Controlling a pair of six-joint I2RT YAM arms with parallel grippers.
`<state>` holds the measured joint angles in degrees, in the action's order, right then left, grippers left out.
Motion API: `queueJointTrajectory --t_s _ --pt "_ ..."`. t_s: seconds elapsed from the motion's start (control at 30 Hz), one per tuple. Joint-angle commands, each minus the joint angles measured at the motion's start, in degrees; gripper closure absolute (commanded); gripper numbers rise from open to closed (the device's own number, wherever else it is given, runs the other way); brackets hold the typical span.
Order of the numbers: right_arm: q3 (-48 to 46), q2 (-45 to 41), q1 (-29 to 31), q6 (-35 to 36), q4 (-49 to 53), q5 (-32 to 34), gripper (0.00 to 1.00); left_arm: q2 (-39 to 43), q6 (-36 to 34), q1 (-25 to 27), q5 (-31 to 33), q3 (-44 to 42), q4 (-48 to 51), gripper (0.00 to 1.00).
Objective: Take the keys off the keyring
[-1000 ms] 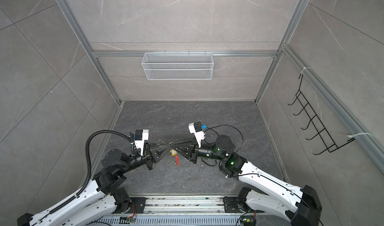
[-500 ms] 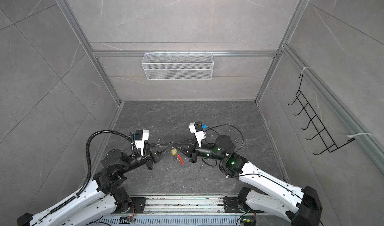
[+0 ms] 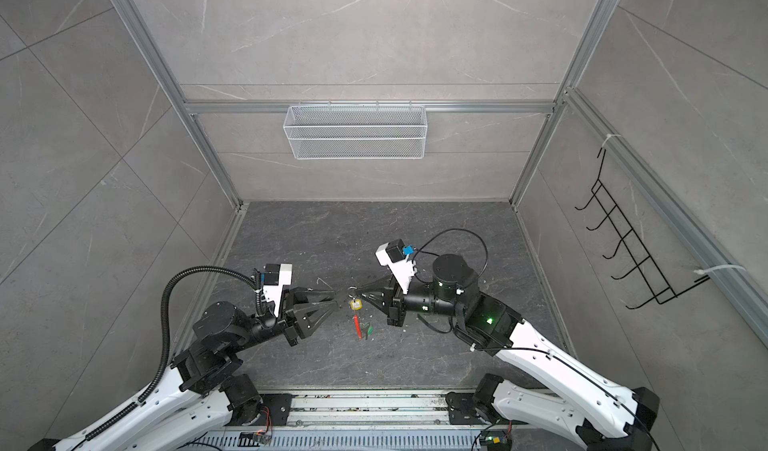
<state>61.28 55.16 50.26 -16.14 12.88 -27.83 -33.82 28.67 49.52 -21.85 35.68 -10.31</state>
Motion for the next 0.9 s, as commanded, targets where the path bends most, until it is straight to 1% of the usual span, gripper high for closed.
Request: queueJointTrajectory --t_s 0.0,0.13,0.3,0.4,0.57,0.87 --pt "6.41 2.32 0.35 9.7 16.04 -0.54 1.0 -1.25 -3.72 0.24 -2.83 5.23 6.43 0.61" --pt "11.54 4.7 0.32 14.19 23.93 -2.6 1.0 -3.13 -5.77 0.26 -4.36 8.22 10.58 0.61" --pt "14.21 6.64 0.37 16.55 28.26 -4.89 1.0 -6.87 -7.13 0.23 -9.02 11.32 12.88 0.6" --pt "15.31 7.62 0.38 17.26 29.68 -5.67 1.0 -8.85 -7.49 0.25 -10.5 12.37 13.72 0.61" --pt "16.45 8.63 0.39 17.96 30.77 -6.34 1.0 -10.96 -7.62 0.27 -12.76 13.0 13.89 0.67" --pt "17.94 10.21 0.45 18.57 31.88 -5.69 1.0 -11.92 -7.49 0.24 -14.35 13.36 13.72 0.73"
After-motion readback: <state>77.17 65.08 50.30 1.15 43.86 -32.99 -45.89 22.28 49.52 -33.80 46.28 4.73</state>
